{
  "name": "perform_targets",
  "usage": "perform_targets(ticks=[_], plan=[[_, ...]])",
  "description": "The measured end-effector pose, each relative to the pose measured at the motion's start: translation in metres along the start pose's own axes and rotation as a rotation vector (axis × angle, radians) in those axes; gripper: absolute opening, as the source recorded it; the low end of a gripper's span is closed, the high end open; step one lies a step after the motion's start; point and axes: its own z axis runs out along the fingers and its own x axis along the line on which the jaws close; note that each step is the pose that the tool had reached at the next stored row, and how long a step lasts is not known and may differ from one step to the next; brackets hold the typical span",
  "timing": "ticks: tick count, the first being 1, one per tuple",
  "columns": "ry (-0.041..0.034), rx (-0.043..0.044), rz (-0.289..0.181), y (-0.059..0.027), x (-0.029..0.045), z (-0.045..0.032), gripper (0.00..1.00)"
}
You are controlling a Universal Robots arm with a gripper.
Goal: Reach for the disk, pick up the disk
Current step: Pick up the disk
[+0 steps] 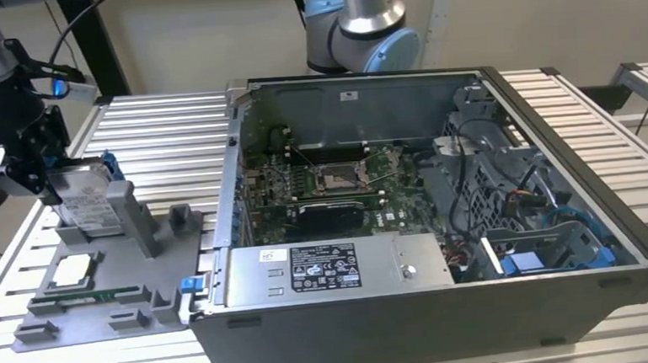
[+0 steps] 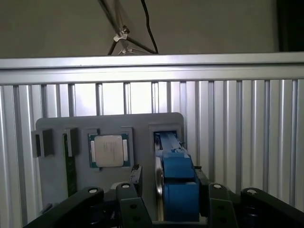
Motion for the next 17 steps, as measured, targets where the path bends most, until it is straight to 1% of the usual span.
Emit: perform_targets(ticks=[10,17], plan=[[-0.0001,0.0005,-0.003,-0.0003,0.0001,0.018,1.0],[-0.0006,0.0006,-0.003,-0.0003,0.0001,0.0191,1.0]])
